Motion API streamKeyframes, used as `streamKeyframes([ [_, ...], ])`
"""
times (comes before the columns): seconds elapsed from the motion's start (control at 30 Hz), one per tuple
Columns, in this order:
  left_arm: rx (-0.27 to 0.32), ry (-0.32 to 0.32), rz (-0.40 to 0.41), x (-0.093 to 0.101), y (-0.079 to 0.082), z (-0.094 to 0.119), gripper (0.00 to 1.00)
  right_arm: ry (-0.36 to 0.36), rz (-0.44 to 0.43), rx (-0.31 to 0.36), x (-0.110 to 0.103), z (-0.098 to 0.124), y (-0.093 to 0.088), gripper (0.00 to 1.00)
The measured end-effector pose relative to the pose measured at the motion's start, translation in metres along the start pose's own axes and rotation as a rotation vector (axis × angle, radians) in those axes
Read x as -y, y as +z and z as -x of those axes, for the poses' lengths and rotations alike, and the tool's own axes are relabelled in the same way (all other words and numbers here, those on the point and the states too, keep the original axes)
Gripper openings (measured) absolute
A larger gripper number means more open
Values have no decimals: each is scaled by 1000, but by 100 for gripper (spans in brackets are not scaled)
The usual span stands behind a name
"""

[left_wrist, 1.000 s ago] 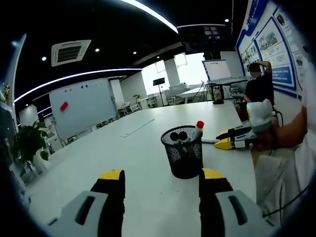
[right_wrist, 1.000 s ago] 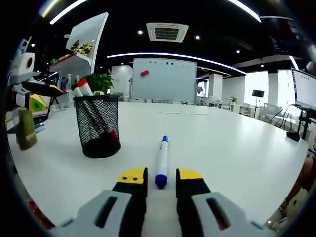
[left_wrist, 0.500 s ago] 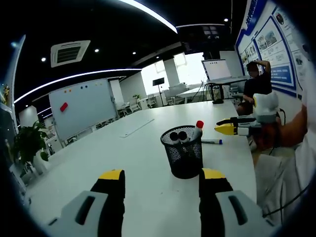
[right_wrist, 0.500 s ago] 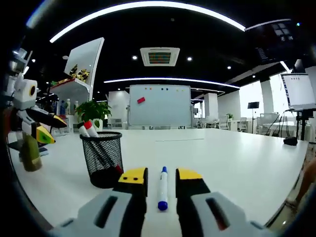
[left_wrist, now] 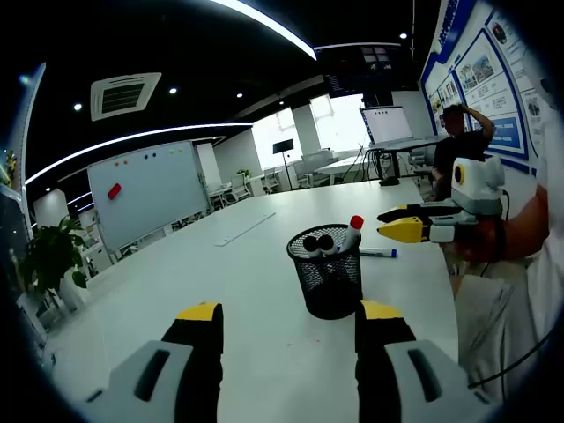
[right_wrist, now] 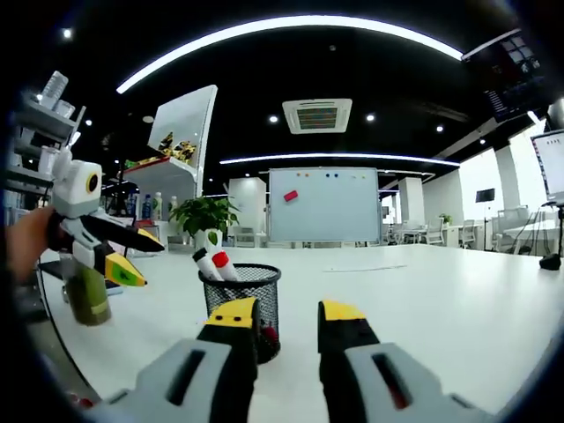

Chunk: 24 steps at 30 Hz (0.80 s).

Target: Pick up the whiteboard markers from the pen holder and place them facing the whiteboard neatly

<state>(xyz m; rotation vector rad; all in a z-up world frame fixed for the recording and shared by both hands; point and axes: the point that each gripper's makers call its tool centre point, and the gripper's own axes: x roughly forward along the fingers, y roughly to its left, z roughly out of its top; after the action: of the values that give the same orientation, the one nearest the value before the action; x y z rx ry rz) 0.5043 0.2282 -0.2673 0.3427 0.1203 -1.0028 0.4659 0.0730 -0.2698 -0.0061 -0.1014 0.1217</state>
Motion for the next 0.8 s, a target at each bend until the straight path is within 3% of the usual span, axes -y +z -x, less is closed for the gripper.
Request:
streamKeyframes([
  [0.13,-1,-1,-1,-1,0,0,62,77,-43,8,-20,-8,8,26],
  [0.2,-3,-4,-1,1,0,0,62,103,-6,24,-29,-11,13,26],
  [0.47,-3,-2,-4,2,0,0,62,123,34,46,-42,-18,21,26],
  [0.57,-1,-2,-4,3,1,0,62,114,115,69,-46,-20,27,24],
  [0.8,2,-2,-3,4,2,0,62,105,196,69,-53,-30,23,22],
])
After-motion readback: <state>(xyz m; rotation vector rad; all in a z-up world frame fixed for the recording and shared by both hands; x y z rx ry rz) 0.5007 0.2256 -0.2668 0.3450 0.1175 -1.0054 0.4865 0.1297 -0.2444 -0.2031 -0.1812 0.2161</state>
